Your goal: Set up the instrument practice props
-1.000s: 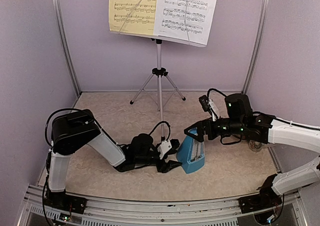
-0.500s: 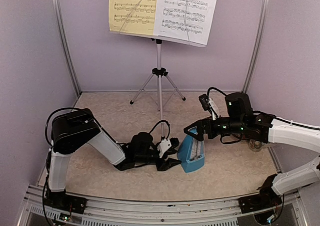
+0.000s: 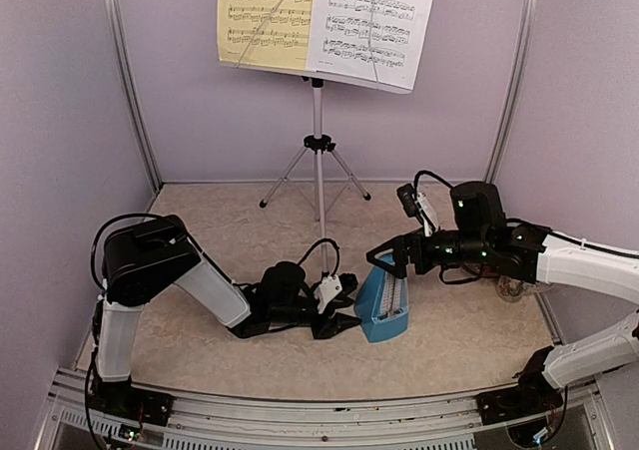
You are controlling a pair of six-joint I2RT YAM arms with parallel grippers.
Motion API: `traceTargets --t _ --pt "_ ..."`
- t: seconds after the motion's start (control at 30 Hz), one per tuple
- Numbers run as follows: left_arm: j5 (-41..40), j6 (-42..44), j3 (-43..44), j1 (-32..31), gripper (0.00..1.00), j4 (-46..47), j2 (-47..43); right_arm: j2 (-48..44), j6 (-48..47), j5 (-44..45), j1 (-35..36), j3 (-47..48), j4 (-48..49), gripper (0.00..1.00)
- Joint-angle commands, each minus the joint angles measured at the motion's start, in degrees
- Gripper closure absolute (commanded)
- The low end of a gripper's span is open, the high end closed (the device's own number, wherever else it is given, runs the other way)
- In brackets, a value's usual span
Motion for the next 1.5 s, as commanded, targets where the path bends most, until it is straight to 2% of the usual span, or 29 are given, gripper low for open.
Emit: traceTargets --t 0.0,0.17,0.4,0.7,1.0,1.47 --pt "0.4 1.3 0.9 0.5 0.42 -0.4 0.6 0.4 -0.3 -0.2 0.3 1.6 -0.8 0.00" --pt "0.0 1.3 0.7 0.9 0.32 -0.1 0.2 -0.8 1.5 5.1 0.3 2.0 -4.8 0.00" --pt "-1.3 1.3 1.4 1.2 0.25 -0.1 0.4 -0.4 4.8 5.2 0.5 -2.1 -1.0 0.05" --pt "-0.2 2.9 3.8 1.9 0.21 -1.6 2.2 0.4 4.1 5.1 0.6 -3.5 -0.1 0.23" --pt "4.6 4.3 5.0 2.8 0.27 -3.1 2.7 0.7 3.7 4.3 0.6 -4.4 0.8 0.34" --pt "4.5 5.1 6.2 2.9 0.42 -5.1 3.3 0.6 3.8 3.5 0.6 -4.9 1.3 0.44"
